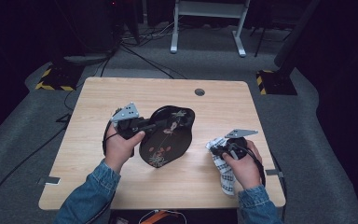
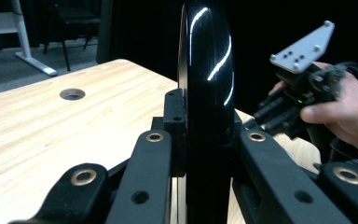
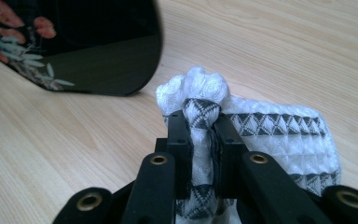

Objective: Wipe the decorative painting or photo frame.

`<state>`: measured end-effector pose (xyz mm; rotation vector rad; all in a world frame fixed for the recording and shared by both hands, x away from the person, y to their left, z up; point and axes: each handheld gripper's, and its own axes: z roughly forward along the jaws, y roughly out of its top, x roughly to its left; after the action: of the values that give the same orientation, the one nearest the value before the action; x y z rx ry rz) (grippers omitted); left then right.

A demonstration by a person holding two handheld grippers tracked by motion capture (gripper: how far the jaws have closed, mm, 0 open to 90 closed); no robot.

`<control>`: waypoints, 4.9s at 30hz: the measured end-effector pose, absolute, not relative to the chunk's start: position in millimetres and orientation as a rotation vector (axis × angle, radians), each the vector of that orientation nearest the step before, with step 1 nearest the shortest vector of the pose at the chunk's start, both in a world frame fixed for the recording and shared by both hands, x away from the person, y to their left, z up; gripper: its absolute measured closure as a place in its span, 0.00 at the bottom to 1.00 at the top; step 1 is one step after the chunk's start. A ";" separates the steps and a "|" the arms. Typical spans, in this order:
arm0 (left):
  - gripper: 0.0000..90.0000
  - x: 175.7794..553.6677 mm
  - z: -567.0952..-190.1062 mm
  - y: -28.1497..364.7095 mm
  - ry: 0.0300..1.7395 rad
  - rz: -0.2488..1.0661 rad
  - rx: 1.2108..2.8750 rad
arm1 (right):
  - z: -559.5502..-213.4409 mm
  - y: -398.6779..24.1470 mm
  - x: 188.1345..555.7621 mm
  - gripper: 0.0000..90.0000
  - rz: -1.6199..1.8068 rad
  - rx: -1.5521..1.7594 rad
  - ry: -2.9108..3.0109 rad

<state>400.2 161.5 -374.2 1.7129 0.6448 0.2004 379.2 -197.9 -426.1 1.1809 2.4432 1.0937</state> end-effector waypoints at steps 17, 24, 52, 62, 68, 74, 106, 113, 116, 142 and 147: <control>0.89 430.6 -378.5 188.0 0.701 0.254 1.650 | -434.4 -123.6 387.6 0.90 1.128 0.977 2.632; 0.89 432.2 -378.7 188.6 0.701 0.252 1.647 | -450.0 -102.3 382.0 0.90 1.084 0.926 2.729; 0.72 425.4 -381.3 197.7 0.735 0.219 1.611 | -431.4 -138.0 386.6 0.56 1.286 0.983 2.554; 0.56 412.9 -377.3 204.9 0.741 0.260 1.597 | -412.1 -138.7 398.5 0.55 1.307 0.934 2.502; 0.54 397.9 -371.1 214.6 0.746 0.283 1.600 | -393.0 -134.6 416.9 0.52 1.349 0.901 2.443; 0.53 372.0 -370.6 229.5 0.788 0.305 1.641 | -380.6 -128.5 443.7 0.51 1.376 0.887 2.416; 0.62 355.0 -420.8 227.0 0.884 0.263 1.796 | -401.0 -97.7 491.4 0.46 1.475 0.817 2.528; 0.79 354.5 -420.7 228.9 0.885 0.282 1.820 | -402.3 -89.9 491.9 0.45 1.491 0.790 2.544; 0.86 354.4 -420.4 229.8 0.888 0.289 1.827 | -402.7 -88.8 492.0 0.44 1.490 0.787 2.542; 0.87 357.0 -418.7 229.0 0.875 0.327 1.841 | -401.1 -89.2 487.4 0.48 1.446 0.806 2.523; 0.85 363.7 -416.7 232.8 0.878 0.320 1.831 | -398.5 -91.1 484.2 0.53 1.415 0.820 2.521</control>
<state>363.7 232.8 -416.7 1.8307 0.8785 0.3203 484.2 -91.1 -398.5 0.8195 2.5205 1.4147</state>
